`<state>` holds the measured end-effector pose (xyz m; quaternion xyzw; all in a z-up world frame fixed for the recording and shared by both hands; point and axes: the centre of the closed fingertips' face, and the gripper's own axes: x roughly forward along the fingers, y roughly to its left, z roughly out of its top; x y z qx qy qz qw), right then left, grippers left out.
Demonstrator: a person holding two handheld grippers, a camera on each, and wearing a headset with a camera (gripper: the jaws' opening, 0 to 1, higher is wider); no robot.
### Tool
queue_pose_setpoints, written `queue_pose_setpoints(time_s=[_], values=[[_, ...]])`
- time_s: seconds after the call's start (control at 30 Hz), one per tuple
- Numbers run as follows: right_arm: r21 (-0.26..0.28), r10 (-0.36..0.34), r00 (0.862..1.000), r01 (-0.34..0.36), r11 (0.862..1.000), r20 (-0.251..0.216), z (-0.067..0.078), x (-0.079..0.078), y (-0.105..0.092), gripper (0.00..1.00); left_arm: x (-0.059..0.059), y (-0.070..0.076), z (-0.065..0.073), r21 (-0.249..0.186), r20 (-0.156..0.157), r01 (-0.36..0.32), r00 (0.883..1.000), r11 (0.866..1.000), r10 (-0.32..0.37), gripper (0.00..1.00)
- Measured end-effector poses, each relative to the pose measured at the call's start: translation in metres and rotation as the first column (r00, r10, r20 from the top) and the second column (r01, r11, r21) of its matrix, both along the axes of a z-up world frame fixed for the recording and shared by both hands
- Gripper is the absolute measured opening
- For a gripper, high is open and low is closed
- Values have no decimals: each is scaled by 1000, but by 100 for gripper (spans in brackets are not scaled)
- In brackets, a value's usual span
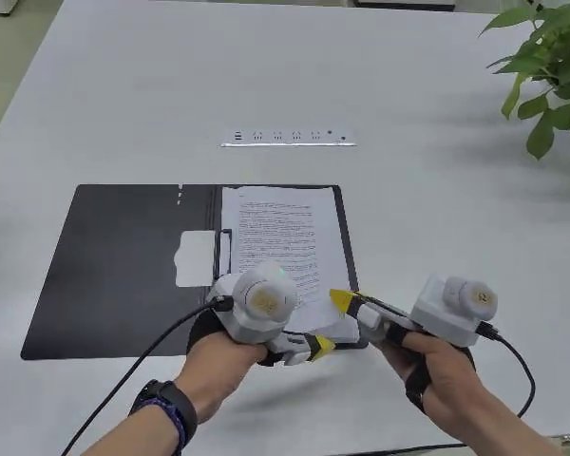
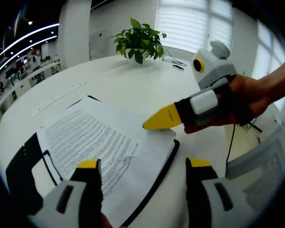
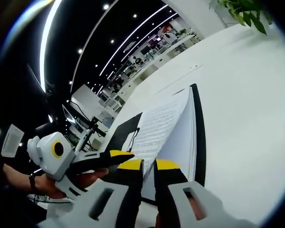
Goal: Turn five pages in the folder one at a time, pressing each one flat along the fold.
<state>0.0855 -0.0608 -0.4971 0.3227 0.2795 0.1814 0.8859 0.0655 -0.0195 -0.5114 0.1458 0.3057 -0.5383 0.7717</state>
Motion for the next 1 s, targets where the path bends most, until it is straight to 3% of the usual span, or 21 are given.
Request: queue_pose_setpoints(time_s=[0.3, 0.4, 0.53, 0.63, 1.0], values=[[2, -9, 1000, 9, 1000, 6, 5, 4, 5, 0, 2, 23, 15, -24, 7, -53, 999, 998, 53, 73], [4, -11, 1000, 11, 1000, 7, 7, 4, 8, 0, 4, 33, 19, -50, -9, -91, 996, 995, 91, 74], [-1, -6, 1000, 6, 1000, 15, 13, 5, 14, 0, 7, 48, 26, -41, 2, -112, 994, 993, 112, 73], [-2, -8, 1000, 8, 1000, 23, 15, 6, 17, 0, 9, 57, 37, -74, -7, -157, 988, 985, 157, 74], [5, 22, 998, -22, 1000, 55, 29, 20, 46, 0, 6, 91, 46, -56, 25, -176, 984, 983, 177, 74]])
